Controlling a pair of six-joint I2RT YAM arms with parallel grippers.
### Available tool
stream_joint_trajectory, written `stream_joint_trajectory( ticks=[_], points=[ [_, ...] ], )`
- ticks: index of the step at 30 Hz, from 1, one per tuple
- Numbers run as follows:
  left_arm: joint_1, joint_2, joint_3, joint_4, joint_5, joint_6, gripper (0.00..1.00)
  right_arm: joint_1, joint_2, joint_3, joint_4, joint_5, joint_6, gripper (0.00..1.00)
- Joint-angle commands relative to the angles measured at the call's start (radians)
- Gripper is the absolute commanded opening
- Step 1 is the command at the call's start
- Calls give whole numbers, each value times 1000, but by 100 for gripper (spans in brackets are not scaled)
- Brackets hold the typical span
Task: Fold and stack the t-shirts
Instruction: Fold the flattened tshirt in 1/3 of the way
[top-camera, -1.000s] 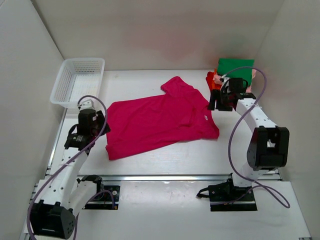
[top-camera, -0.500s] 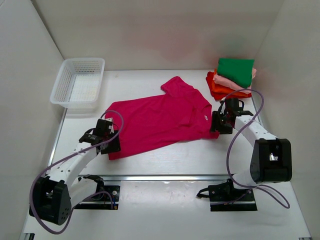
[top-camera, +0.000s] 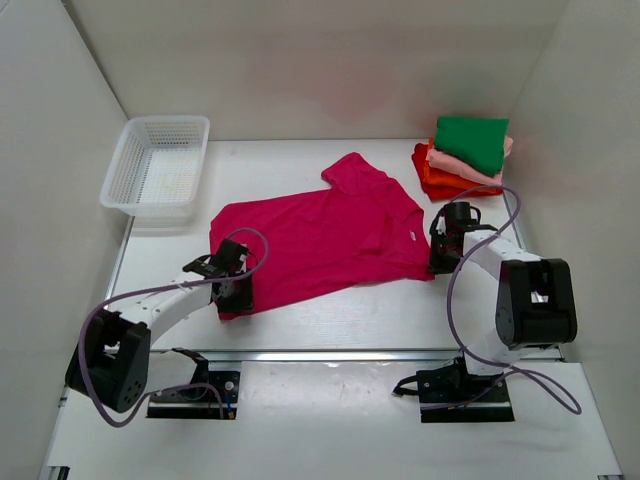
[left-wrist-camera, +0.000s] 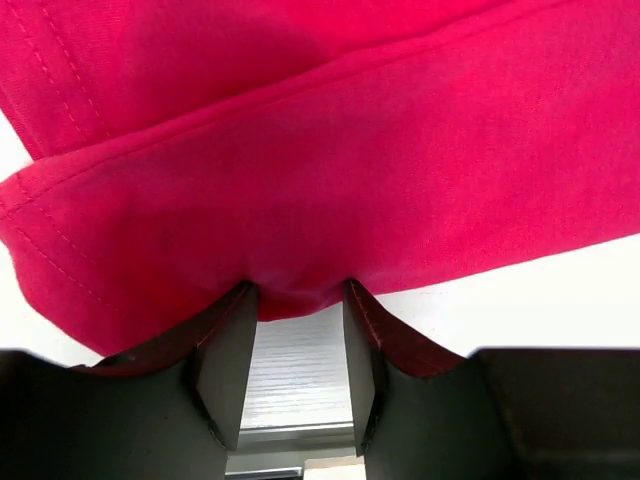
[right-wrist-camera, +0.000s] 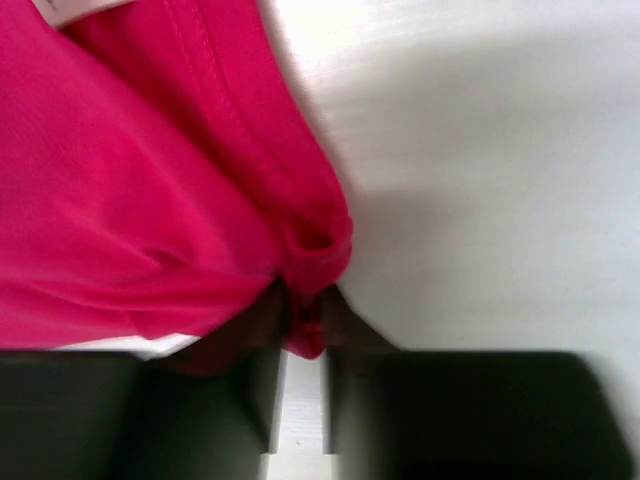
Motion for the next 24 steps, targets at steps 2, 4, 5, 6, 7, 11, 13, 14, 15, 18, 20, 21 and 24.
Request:
stream_joint_trajectory(
  ticks=[2, 4, 5, 6, 7, 11, 13, 14, 15, 18, 20, 21, 24],
  points=[
    [45, 19, -27, 24, -32, 34, 48, -20, 16, 33, -3, 46, 7, 6],
    [90, 8, -27, 32, -25, 48, 47, -31, -17, 28, -15, 42, 2, 0],
    [104, 5, -22, 36, -22, 54, 45, -60, -39, 19, -29, 46, -6, 0],
    [125, 6, -25, 43, -13, 60, 44, -72, -56, 12, -29, 45, -7, 0],
    [137, 14, -21, 44, -9, 69, 44, -92, -80, 5, -38, 28, -16, 0],
    [156, 83, 10, 55, -12, 94, 42, -134, -130, 5, -115, -1, -55, 1],
    [145, 120, 25, 55, -13, 114, 40, -132, -142, 7, -158, -20, -67, 8],
    [138, 123, 33, 53, -16, 123, 40, -123, -150, 10, -162, -18, -63, 15],
    [138, 129, 39, 55, -25, 130, 41, -126, -162, 10, -181, -9, -69, 20],
    [148, 111, 36, 56, -25, 126, 41, -126, -197, 10, -202, 8, -70, 36],
    [167, 82, 32, 61, -16, 127, 41, -120, -215, 39, -224, 19, -72, 41],
    [176, 59, 27, 64, -12, 133, 41, -125, -229, 51, -228, 23, -76, 42],
    [205, -3, 39, 64, -19, 135, 43, -85, -243, 114, -229, 17, -85, 42]
  ],
)
